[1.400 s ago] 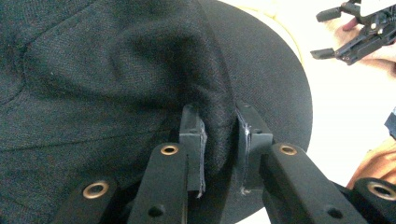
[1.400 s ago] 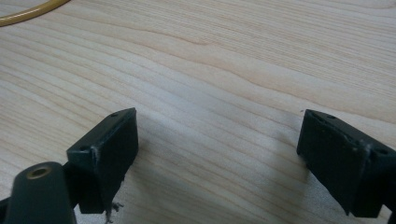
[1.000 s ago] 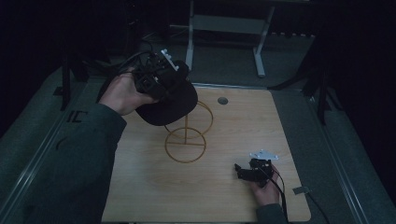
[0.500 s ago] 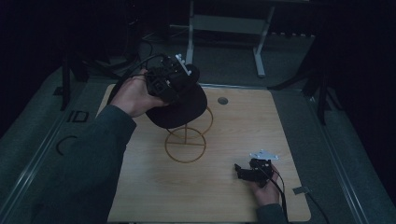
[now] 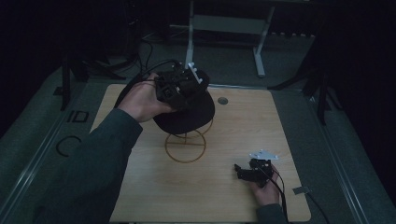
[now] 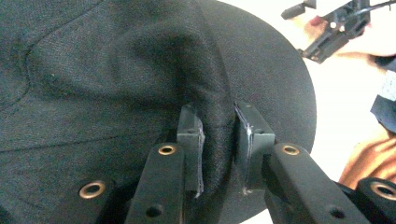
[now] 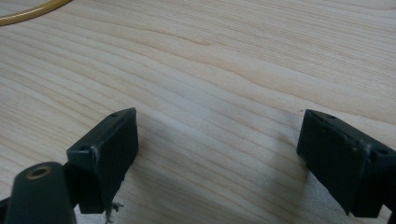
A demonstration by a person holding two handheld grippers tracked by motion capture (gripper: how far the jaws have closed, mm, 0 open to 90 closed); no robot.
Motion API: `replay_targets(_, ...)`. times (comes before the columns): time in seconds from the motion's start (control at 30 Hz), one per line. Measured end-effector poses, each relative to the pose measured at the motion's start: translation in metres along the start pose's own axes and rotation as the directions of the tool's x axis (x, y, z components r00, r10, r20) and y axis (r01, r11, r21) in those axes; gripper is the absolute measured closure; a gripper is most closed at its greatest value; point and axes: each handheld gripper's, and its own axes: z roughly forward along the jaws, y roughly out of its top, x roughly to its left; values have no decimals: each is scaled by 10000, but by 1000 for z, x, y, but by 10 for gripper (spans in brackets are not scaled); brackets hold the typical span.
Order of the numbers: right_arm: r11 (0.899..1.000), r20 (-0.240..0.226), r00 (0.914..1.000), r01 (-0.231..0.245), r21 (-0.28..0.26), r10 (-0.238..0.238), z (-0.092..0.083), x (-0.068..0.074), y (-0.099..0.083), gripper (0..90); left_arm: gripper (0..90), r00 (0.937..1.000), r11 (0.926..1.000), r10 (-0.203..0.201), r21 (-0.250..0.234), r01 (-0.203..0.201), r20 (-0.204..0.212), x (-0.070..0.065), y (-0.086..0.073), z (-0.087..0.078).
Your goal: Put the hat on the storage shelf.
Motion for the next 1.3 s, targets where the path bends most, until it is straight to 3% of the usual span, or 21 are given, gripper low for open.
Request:
replay_targets(0.67, 10000, -12, 10000, -11, -2, 11, 0, 0, 0, 125, 724, 9937, 9932, 1121, 321, -1119, -38, -35, 15, 9)
replay_targets(1.1, 10000, -12, 10000, -16, 2, 16, 0, 0, 0, 125, 719, 9938, 9912, 1073, 749, -1092, 287, -33, 8, 27)
replay_targets(1.23, 10000, -13, 10000, -18, 1, 18, 0, 0, 0, 126, 750, 9936, 9891, 1125, 948, -1128, 86, -33, 5, 35)
replay_targets(1.3, 10000, -10, 10000, -18, -2, 18, 0, 0, 0, 125, 745, 9944, 9897, 1040, 964, -1055, 211, -32, 4, 38)
